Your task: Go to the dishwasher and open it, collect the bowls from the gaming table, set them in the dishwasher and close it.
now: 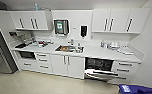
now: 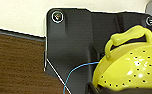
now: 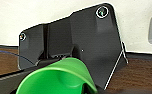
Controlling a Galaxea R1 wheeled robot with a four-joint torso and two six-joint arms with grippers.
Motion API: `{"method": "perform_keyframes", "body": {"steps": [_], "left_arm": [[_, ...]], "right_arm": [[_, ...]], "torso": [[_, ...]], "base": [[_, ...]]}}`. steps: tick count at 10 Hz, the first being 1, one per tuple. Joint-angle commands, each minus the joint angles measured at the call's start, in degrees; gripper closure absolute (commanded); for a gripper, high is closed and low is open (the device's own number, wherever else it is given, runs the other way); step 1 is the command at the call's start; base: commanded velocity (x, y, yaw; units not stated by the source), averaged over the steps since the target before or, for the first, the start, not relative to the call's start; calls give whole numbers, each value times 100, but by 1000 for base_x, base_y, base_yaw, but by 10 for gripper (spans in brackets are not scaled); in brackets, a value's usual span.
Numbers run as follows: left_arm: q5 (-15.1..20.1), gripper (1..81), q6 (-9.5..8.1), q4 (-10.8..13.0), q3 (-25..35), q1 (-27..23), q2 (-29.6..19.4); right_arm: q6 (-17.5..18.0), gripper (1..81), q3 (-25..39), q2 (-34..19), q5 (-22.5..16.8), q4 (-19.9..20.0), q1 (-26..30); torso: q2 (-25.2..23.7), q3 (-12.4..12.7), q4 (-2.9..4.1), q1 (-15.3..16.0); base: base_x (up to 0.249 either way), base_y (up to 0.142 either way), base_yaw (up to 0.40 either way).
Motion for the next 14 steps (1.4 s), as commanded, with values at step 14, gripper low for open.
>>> {"method": "perform_keyframes", "body": {"steps": [14], "left_arm": [[283, 811, 45, 35, -27, -211, -65]], "right_arm": [[-21, 811, 41, -66, -323, -32, 254]], "torso": [[0, 0, 0, 1]], "base": [[135, -64, 0]]}}
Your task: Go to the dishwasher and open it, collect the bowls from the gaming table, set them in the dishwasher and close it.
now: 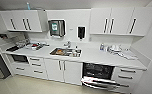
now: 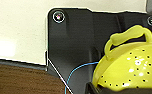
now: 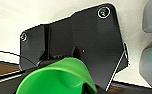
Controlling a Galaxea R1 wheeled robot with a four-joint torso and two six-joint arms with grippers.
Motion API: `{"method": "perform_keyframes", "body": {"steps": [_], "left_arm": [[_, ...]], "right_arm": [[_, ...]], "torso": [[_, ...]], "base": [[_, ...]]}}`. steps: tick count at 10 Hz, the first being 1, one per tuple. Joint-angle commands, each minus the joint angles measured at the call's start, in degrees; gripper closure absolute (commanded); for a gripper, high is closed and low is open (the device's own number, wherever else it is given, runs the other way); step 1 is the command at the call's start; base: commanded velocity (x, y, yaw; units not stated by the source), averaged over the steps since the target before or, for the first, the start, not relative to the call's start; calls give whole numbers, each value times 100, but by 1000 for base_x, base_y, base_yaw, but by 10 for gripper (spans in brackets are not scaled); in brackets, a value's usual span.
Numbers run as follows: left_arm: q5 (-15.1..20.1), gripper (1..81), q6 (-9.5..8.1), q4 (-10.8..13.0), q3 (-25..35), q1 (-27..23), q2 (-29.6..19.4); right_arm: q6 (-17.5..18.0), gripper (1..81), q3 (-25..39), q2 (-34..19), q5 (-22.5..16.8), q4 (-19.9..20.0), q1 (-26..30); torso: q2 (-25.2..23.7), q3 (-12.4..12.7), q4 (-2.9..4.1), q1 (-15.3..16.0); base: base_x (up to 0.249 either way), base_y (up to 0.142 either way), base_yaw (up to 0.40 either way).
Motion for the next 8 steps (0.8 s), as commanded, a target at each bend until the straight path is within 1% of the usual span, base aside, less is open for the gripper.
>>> {"method": "perform_keyframes", "body": {"steps": [1, 8], "left_arm": [[292, 811, 43, 35, -10, -216, -49], [292, 811, 43, 26, -2, -208, -49]], "right_arm": [[-19, 811, 41, -97, -329, -32, 243], [-19, 811, 50, -97, -329, -32, 243]], "torso": [[0, 0, 0, 1], [0, 0, 0, 1]], "base": [[135, 0, 0], [135, 0, 0]]}}
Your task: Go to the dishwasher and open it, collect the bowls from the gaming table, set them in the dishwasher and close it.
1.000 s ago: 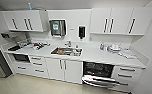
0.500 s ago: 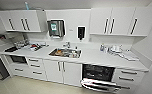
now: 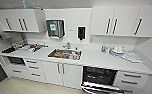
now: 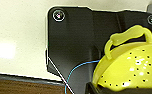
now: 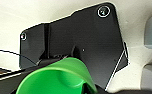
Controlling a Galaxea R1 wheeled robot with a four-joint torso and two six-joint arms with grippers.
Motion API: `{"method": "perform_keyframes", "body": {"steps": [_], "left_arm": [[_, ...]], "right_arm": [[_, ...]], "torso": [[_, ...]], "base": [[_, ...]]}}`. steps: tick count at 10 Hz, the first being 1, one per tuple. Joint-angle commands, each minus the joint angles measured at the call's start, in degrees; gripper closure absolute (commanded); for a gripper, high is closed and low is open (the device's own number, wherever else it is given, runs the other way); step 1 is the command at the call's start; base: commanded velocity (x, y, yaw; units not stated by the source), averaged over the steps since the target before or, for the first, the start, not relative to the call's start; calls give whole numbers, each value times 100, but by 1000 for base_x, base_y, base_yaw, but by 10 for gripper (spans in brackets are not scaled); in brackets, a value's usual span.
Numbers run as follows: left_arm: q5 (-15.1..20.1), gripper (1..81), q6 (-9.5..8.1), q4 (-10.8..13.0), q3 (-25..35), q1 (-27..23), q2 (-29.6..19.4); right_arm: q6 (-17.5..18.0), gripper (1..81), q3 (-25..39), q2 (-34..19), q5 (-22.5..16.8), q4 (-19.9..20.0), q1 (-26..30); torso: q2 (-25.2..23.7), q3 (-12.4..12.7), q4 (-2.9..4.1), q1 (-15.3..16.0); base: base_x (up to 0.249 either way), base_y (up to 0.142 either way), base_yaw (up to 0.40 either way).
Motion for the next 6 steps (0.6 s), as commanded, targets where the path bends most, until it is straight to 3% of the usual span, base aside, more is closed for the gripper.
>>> {"method": "perform_keyframes", "body": {"steps": [1, 6], "left_arm": [[289, 811, 43, 26, -5, -224, -47], [289, 811, 43, 26, -5, -233, -47]], "right_arm": [[-21, 811, 51, -97, -327, -32, 250], [-21, 811, 42, -106, -327, -32, 259]], "torso": [[0, 0, 0, 5], [2, 0, 0, 5]], "base": [[135, 0, 0], [120, 0, 0]]}}
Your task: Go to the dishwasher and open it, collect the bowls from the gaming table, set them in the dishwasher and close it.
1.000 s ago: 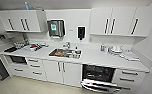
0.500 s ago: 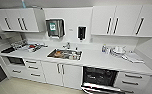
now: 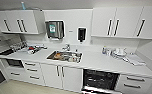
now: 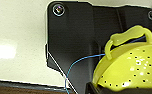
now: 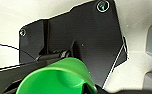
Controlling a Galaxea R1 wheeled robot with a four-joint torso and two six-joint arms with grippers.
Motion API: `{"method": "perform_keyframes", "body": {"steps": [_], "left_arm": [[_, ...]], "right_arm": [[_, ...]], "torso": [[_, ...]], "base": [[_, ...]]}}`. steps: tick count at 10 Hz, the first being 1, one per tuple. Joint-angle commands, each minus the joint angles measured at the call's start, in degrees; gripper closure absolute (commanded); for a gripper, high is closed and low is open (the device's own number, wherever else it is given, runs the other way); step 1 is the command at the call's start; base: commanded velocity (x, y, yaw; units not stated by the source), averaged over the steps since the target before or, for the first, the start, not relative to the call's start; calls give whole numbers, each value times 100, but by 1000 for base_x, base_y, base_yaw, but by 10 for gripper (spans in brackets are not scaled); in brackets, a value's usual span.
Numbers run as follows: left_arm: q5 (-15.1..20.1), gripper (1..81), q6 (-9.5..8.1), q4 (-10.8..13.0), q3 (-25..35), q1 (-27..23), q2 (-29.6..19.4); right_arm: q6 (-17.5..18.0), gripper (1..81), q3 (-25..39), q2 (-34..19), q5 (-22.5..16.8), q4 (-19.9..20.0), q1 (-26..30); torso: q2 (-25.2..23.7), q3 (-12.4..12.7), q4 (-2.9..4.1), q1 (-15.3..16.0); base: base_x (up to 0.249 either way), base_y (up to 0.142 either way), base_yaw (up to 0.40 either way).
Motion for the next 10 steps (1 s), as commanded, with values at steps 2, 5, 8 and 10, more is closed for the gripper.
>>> {"method": "perform_keyframes", "body": {"steps": [2, 5, 8, 10], "left_arm": [[261, 811, 41, 34, -5, -319, -49], [253, 811, 41, 35, -5, -318, -40], [252, 811, 41, 35, -5, -327, -49], [252, 811, 41, 35, -5, -319, -40]], "right_arm": [[-21, 811, 42, -101, -288, -24, 350], [-21, 811, 42, -101, -288, -24, 350], [-21, 811, 42, -101, -288, -24, 350], [-21, 811, 42, -101, -288, -24, 350]], "torso": [[2, -2, 0, 10], [2, 0, 0, 10], [2, 0, 0, 10], [2, 0, 0, 10]], "base": [[109, 0, 0], [109, 0, 0], [109, 0, 0], [109, 0, 0]]}}
